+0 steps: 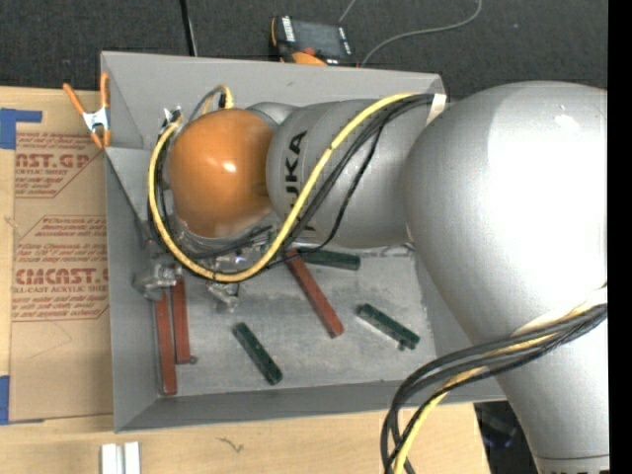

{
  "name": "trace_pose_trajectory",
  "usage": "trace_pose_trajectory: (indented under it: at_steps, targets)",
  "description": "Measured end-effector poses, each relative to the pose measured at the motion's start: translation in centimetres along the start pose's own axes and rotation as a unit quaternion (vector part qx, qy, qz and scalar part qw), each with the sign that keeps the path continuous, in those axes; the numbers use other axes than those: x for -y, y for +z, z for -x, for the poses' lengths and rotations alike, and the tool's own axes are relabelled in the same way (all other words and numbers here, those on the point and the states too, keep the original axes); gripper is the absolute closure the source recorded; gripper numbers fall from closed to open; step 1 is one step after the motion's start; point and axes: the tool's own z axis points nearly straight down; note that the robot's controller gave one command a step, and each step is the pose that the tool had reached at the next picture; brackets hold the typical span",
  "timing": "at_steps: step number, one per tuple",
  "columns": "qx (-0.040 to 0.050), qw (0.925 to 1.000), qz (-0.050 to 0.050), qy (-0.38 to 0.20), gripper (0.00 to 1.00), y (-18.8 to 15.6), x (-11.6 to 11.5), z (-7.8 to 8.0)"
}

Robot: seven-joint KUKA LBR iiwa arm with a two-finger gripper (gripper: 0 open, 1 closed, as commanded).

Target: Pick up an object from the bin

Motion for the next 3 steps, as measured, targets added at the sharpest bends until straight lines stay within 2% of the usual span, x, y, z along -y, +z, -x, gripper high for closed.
trace_pose_trajectory:
  at_steps: [1,2,3]
  targets:
    - [0.0011,1.0000,0.001,0.002,0.00,-0.1,0.1,0.0]
    - [0.0036,1.0000,0.001,0.001,1.00,-0.3,0.1,0.2]
    - [0.0022,1.0000,0.001,0.002,1.00,-3.1,0.1,0.4]
